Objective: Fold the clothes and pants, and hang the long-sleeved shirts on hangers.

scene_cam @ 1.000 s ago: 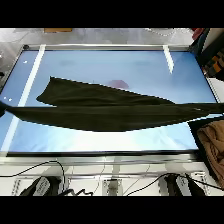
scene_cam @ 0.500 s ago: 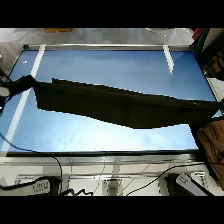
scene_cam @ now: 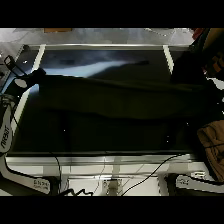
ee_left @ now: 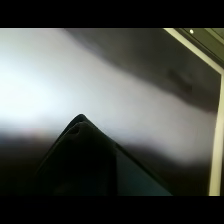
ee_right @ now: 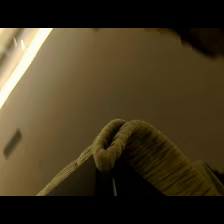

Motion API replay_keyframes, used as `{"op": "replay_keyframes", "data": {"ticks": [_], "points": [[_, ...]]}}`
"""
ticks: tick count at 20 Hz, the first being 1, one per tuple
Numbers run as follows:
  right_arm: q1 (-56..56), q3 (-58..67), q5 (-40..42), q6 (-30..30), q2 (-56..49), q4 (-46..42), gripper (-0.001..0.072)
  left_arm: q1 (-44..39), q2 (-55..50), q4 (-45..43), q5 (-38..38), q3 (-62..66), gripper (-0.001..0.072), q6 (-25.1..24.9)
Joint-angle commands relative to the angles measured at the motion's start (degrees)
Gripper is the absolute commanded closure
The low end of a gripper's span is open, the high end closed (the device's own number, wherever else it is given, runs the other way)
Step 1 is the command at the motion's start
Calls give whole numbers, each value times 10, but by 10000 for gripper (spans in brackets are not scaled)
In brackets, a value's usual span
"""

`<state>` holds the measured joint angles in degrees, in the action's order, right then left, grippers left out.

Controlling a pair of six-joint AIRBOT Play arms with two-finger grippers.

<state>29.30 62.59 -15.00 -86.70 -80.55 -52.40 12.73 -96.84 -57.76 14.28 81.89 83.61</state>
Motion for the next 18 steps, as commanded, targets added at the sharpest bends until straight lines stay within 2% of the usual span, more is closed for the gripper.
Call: {"op": "replay_keyframes", "data": {"ticks": [1, 2, 3, 4, 7, 9, 11, 13, 14, 15, 16, 18], "points": [[-57, 0, 134, -9, -43, 1, 669, -11, -24, -1, -47, 7, 608, 4], [-66, 0, 134, -9, -53, 0, 474, -13, -26, -2, -47, 7, 313, 4], [-73, 0, 130, -9, -60, -5, 158, -16, -27, -2, -47, 7, -1, 4], [-75, 0, 124, -7, -62, -13, 88, -16, -24, -3, -46, 7, -9, 4], [-67, 8, 86, -7, -54, -44, 88, -8, 4, -12, -21, 7, -8, -6], [-57, 15, 47, -7, -41, -55, 88, 9, 37, -66, 65, 7, -6, -6], [-47, 19, 10, -7, -28, -64, 88, 34, 60, -92, 198, 7, -2, -4], [-40, 19, -21, -7, -18, -70, 89, 59, 65, -97, 345, 6, 55, -13], [-39, 19, -36, -7, -13, -72, 89, 64, 66, -104, 411, 0, 108, -45], [-39, 19, -47, -7, -9, -80, 89, 67, 70, -104, 459, -14, 130, -68], [-39, 19, -55, -7, -6, -85, 89, 67, 78, -104, 476, -37, 129, -77], [-39, 19, -70, -7, -5, -95, 89, 66, 111, -103, 454, -107, 130, -80]]}}
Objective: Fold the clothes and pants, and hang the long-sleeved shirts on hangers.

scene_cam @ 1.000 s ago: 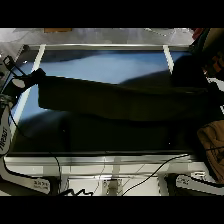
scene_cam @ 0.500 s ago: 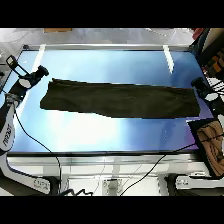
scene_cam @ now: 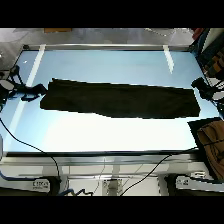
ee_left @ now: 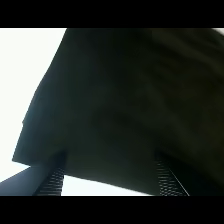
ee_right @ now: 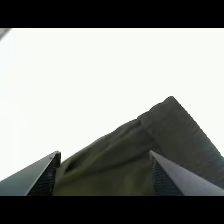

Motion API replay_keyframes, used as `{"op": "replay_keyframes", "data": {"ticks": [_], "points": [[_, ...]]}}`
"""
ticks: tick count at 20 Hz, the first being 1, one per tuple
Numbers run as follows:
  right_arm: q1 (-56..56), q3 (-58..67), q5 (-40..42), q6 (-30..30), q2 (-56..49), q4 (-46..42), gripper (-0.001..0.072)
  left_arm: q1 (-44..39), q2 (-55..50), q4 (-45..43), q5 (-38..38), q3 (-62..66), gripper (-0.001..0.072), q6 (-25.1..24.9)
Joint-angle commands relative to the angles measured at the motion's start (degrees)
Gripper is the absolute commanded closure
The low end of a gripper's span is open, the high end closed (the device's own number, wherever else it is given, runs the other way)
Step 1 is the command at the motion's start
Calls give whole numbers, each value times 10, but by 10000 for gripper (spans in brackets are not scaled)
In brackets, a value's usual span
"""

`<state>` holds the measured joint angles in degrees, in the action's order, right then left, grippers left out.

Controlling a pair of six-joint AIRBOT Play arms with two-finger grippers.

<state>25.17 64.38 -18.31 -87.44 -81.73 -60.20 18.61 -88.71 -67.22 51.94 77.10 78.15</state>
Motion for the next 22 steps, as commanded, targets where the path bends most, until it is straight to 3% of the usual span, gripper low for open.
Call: {"op": "replay_keyframes", "data": {"ticks": [1, 4, 6, 10, 15, 18, 20, 22], "points": [[2, 1, -42, 0, 6, -20, 89, 7, 51, -7, 53, -100, 129, -26], [2, 1, -52, 0, 6, -34, 89, 8, 103, 4, -38, -183, 129, -19], [2, 1, -55, 0, 6, -35, 89, 8, 108, 4, -77, -197, 130, 13], [2, 1, -69, 0, 6, -35, 89, 8, 108, 5, -154, -238, 130, 12], [2, 1, -104, 0, 7, -35, 90, 8, 108, 29, -206, -310, 136, 12], [2, 1, -121, 0, 7, -35, 89, 8, 108, 100, -257, -318, 136, 14], [2, 1, -127, 0, 7, -35, 89, 8, 106, 147, -320, -318, 134, 42], [2, 1, -128, 0, 7, -35, 89, 8, 96, 154, -350, -318, 98, 50]]}}
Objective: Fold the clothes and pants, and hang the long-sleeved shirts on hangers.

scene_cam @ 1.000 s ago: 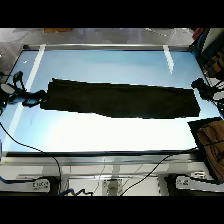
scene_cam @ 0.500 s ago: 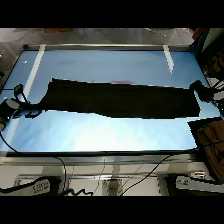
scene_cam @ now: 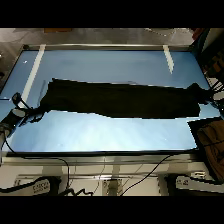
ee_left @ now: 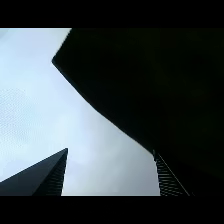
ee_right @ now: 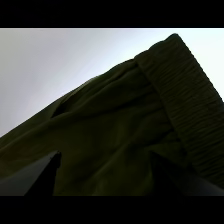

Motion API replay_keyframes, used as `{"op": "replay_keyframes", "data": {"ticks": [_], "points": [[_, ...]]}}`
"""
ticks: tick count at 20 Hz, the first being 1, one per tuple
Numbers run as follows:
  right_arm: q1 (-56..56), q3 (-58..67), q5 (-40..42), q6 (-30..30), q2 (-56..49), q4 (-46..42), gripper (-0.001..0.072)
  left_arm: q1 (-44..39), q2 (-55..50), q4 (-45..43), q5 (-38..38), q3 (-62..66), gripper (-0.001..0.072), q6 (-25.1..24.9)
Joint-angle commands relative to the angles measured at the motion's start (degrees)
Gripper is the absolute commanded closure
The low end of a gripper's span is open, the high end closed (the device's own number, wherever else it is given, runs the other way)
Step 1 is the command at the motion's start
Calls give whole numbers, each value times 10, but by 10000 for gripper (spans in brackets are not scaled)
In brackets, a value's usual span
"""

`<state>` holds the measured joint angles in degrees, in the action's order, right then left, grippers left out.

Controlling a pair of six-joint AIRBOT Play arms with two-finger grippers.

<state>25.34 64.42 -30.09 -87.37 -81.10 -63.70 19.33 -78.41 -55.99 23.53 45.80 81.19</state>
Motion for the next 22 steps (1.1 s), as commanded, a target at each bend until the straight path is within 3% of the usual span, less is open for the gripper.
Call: {"op": "replay_keyframes", "data": {"ticks": [1, 2, 8, 18, 19, 20, 21, 22], "points": [[0, 0, -9, 0, 0, 0, 90, 1, -13, 42, -66, -5, 27, 20], [0, 0, -9, 0, 0, 0, 90, 0, -18, 42, -64, -5, -7, 20], [0, 0, -7, 0, 0, 0, 90, -1, -57, 117, -96, 9, -6, 24], [0, 0, -6, 0, 0, 0, 90, -65, -179, 117, -92, 157, 9, 24], [0, 0, -9, 0, 0, 0, 90, -72, -189, 117, -95, 171, 81, 24], [0, 0, -12, 0, 0, 0, 90, -78, -196, 117, -98, 184, 275, 24], [0, 1, -18, 0, 1, 0, 95, -83, -198, 116, -108, 194, 551, 24], [0, 3, -28, 8, 3, 0, 163, -86, -197, 112, -116, 207, 686, 21]]}}
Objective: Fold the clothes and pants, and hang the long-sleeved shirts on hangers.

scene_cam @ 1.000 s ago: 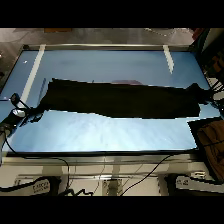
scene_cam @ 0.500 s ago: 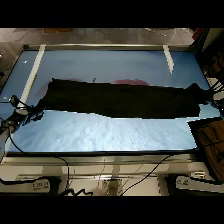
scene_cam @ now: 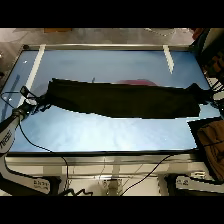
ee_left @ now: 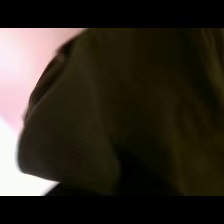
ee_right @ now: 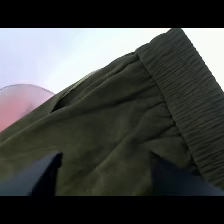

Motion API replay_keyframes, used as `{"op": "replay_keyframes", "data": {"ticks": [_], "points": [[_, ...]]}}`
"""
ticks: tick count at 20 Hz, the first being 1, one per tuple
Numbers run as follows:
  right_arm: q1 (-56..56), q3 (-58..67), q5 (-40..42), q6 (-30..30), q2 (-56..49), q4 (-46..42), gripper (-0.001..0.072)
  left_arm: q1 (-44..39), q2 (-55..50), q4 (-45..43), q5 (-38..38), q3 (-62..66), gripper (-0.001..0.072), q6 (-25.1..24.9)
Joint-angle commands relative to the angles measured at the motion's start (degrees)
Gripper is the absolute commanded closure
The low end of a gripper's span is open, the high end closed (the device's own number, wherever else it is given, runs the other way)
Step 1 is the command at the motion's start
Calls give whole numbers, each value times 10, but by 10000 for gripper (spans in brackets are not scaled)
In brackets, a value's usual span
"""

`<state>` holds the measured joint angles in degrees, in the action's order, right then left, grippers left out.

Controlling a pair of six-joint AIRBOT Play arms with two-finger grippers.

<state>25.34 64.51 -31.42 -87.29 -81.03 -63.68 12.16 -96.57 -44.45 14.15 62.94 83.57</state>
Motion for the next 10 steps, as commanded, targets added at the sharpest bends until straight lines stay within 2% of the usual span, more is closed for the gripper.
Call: {"op": "replay_keyframes", "data": {"ticks": [1, 3, 4, 5, 7, 10], "points": [[0, 9, -34, 36, 5, 0, 264, -14, -16, -3, -21, 53, 690, -6], [-5, 36, -86, 119, 10, 1, 493, -14, -6, -5, 6, 89, 690, -19], [-11, 53, -107, 139, 12, 2, 605, -14, 3, -5, 27, 106, 690, -53], [-22, 71, -114, 144, 14, 5, 683, -15, 17, -5, 58, 122, 690, -98], [-55, 102, -104, 144, 14, 25, 684, -17, 53, -5, 121, 143, 690, -167], [-143, 117, -55, 123, 10, 50, 685, -22, 125, -5, 180, 147, 690, -236]]}}
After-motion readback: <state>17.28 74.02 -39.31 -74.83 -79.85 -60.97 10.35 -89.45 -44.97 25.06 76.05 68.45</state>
